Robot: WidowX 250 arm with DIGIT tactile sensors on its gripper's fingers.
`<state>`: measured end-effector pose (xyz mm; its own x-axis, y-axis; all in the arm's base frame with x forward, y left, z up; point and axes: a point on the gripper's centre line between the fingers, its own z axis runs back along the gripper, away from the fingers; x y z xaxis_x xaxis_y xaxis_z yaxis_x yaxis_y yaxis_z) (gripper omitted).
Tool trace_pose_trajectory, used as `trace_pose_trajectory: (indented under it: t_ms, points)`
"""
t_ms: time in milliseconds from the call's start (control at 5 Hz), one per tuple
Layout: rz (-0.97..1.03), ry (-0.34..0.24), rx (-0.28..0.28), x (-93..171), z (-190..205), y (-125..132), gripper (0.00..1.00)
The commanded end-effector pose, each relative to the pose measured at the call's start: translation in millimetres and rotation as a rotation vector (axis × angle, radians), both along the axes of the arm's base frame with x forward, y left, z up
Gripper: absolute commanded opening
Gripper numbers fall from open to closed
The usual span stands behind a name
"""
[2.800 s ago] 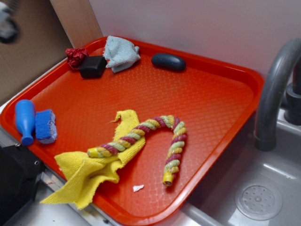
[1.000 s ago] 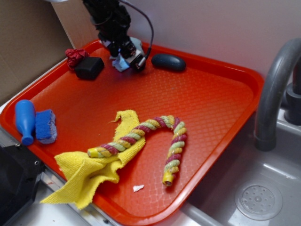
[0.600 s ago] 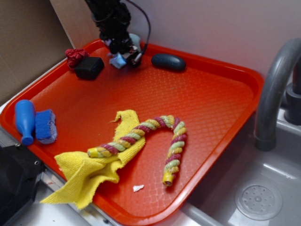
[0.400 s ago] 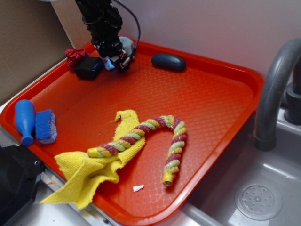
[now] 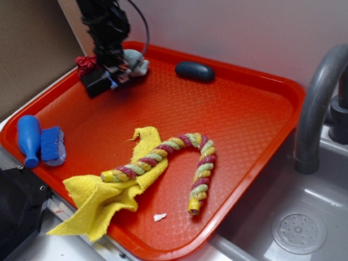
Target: Grab the blue cloth.
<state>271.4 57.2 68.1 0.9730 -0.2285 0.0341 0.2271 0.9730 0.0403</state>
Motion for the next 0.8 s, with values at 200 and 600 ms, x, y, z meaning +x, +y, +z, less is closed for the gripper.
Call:
trace_pose_trajectory:
  t_ms: [200,600]
  points:
    - [0.185,0.213,-0.105,-33.6,130.3,-47.6,0.0]
    - [0.265,0.164,-0.1,-38.4,123.7,-43.3,0.0]
